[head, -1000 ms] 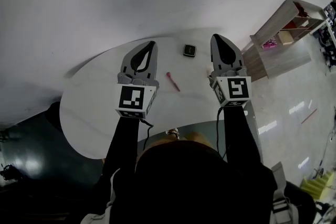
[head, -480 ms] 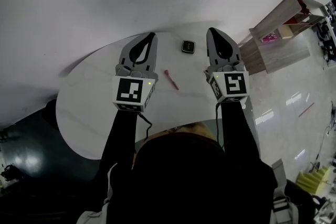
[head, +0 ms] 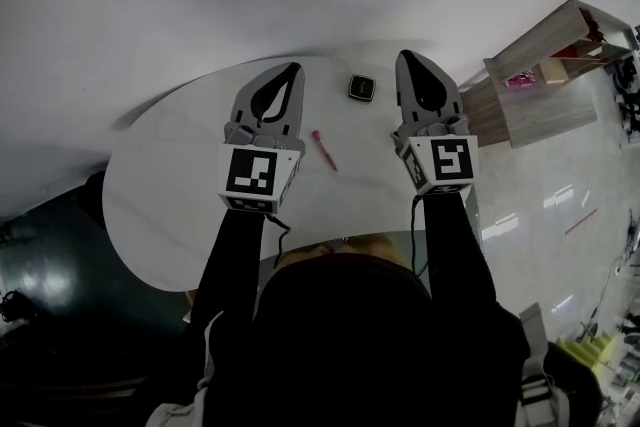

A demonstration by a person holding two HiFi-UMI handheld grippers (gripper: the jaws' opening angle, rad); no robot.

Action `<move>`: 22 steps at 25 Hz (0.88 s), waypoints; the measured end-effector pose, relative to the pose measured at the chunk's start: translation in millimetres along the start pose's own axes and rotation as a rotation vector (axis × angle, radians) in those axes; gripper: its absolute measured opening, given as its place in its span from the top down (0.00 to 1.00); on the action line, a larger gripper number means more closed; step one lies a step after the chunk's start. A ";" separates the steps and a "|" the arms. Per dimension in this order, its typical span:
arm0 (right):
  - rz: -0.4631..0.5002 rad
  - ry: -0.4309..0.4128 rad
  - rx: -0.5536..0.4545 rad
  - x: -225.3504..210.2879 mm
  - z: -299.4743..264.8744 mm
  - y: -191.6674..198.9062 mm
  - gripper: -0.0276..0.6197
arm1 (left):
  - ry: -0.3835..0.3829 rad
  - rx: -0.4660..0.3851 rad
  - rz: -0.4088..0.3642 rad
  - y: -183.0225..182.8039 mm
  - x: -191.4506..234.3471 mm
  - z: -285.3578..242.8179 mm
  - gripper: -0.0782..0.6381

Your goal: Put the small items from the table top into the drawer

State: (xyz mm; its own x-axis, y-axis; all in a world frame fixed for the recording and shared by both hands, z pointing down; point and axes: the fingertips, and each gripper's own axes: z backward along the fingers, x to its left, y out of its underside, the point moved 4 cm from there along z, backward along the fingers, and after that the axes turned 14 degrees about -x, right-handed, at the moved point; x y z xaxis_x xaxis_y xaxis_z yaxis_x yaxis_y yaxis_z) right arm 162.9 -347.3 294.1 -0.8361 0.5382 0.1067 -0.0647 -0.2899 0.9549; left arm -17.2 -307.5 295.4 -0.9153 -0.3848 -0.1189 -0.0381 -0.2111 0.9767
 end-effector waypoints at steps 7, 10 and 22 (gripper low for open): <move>-0.033 -0.010 0.021 -5.1 1.6 9.5 0.92 | 0.082 0.058 -0.029 10.4 -13.3 -5.2 0.87; -0.031 -0.017 0.030 -6.7 2.1 10.4 0.92 | 0.233 0.142 -0.110 28.1 -28.0 -9.0 0.87; -0.025 -0.026 0.080 -3.2 16.5 25.6 0.92 | 1.030 0.654 -0.464 186.7 -91.8 23.5 0.81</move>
State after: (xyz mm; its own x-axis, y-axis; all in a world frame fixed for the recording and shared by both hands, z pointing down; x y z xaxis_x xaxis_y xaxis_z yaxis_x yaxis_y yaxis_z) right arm 172.8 -343.4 322.8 -0.8205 0.5647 0.0890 -0.0407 -0.2130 0.9762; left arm 50.3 -290.4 492.9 -0.0497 -0.9635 -0.2630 -0.7190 -0.1483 0.6790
